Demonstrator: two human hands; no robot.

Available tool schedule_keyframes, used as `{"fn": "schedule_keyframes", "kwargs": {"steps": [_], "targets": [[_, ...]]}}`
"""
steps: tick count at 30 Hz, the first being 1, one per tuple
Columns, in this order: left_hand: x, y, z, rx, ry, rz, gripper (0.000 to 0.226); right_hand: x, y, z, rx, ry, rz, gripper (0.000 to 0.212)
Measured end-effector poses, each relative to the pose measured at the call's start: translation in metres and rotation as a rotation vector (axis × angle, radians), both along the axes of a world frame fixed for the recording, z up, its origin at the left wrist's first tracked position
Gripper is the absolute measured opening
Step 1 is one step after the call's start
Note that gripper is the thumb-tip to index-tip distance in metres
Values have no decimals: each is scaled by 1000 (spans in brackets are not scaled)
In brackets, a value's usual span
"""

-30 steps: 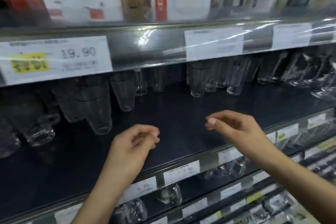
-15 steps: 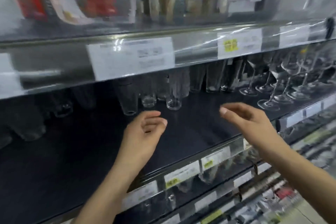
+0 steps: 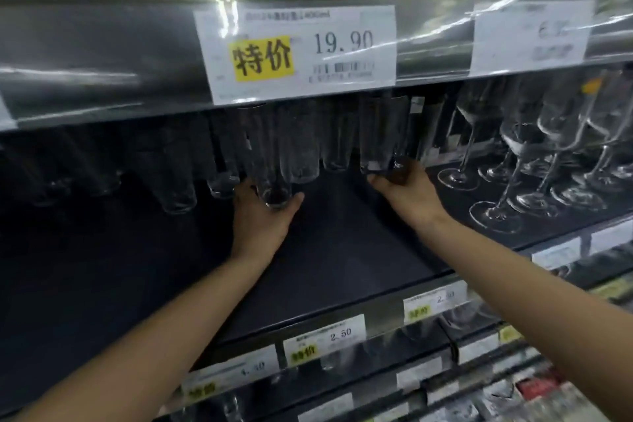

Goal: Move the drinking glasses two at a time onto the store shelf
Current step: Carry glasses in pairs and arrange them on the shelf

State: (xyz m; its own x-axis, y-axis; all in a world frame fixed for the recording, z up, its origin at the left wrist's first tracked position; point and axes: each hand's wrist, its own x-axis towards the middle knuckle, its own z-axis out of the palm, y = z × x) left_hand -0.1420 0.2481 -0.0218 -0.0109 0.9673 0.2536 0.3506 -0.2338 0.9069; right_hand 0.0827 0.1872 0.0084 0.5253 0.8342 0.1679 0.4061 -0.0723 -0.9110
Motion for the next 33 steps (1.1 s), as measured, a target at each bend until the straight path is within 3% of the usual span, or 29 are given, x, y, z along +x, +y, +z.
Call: {"fn": "schedule_keyframes", "kwargs": {"steps": [7,12,18,25,29,33], "targets": [[10,22,1,113,21,55,60,-8,44,-5,97,103,-55,69],[9,39,-2,109,31,56,70,-12,64,-12,140,115,-138,70],[12,41,-3,98,19,64,61,-11,71,-16,149,52,-224,65],[12,38,-2,83,-8,64,66,-14,69,-14,53,-55,-249,80],[12,39,-4,84,-8,58,63,-15,64,-10,71,43,-226,70],[11,38,-3,75,-5,58,61,-14,54,-10,41,56,-223,75]]}}
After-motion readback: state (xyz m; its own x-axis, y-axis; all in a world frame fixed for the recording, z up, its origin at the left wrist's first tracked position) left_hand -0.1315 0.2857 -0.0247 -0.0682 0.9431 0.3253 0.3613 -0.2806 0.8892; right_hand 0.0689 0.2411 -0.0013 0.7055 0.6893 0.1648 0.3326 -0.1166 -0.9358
